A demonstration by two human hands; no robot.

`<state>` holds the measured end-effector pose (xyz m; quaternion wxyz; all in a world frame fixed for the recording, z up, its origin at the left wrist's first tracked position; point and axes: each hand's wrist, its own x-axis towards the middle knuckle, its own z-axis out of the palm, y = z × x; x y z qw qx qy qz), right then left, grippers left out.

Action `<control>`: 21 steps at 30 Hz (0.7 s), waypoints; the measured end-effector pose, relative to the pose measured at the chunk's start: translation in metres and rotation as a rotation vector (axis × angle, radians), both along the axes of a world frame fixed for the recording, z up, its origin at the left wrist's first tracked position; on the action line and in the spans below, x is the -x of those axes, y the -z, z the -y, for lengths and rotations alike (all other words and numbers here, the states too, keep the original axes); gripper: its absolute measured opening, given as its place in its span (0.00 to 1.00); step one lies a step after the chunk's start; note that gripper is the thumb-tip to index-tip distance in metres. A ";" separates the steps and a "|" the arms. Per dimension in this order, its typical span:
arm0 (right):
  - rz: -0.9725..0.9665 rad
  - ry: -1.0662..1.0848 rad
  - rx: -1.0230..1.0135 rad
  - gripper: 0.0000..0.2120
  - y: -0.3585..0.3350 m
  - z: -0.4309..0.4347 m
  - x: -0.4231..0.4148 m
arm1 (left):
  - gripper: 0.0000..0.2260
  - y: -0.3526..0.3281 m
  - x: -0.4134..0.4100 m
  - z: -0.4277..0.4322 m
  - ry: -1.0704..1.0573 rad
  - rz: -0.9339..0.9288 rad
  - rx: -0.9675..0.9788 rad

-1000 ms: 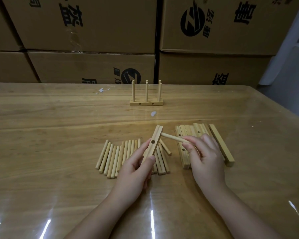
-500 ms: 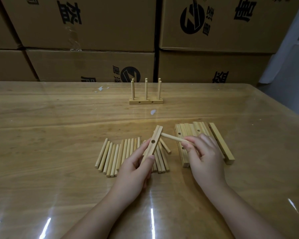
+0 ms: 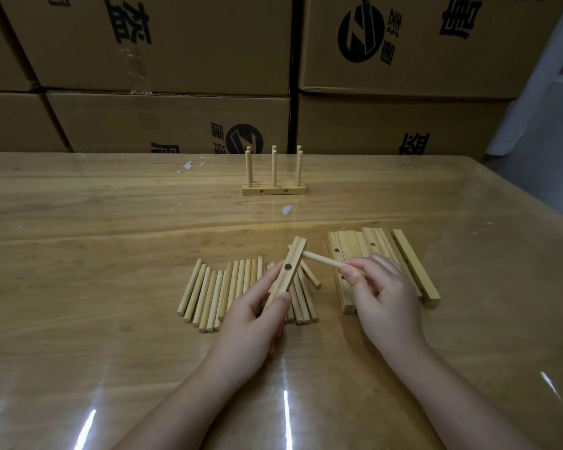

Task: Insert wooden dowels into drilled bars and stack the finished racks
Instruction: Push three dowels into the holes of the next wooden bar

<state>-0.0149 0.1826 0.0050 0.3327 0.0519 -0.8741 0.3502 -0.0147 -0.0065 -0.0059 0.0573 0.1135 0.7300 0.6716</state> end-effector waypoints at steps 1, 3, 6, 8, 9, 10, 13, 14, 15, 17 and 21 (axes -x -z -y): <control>0.013 -0.006 0.010 0.05 0.000 0.000 0.000 | 0.19 0.000 0.000 0.000 0.000 0.000 0.000; 0.050 -0.021 0.045 0.06 0.001 -0.001 0.001 | 0.19 0.000 0.000 0.000 -0.006 0.003 0.002; 0.096 -0.041 0.101 0.06 0.000 -0.002 0.001 | 0.19 -0.001 0.000 -0.001 -0.022 -0.023 0.040; 0.119 -0.061 0.140 0.07 0.000 -0.002 0.000 | 0.18 -0.002 -0.001 -0.001 -0.026 -0.041 0.068; 0.135 -0.076 0.166 0.07 -0.001 -0.003 0.000 | 0.18 -0.003 -0.001 -0.001 -0.027 -0.043 0.072; 0.157 -0.093 0.192 0.07 -0.001 -0.003 0.001 | 0.18 -0.003 -0.001 -0.001 -0.033 -0.038 0.072; 0.226 -0.131 0.260 0.09 -0.002 -0.004 0.001 | 0.17 -0.005 -0.002 -0.002 -0.047 -0.017 0.072; 0.238 -0.134 0.274 0.09 -0.002 -0.004 0.001 | 0.17 -0.005 -0.002 -0.002 -0.046 -0.023 0.077; 0.245 -0.135 0.283 0.09 -0.003 -0.004 0.001 | 0.17 -0.004 -0.001 -0.002 -0.043 -0.031 0.087; 0.251 -0.138 0.299 0.09 -0.003 -0.005 0.001 | 0.17 -0.003 -0.001 -0.001 -0.031 -0.041 0.092; 0.204 -0.112 0.310 0.09 0.000 0.000 0.002 | 0.18 -0.001 -0.001 -0.002 -0.036 -0.027 0.061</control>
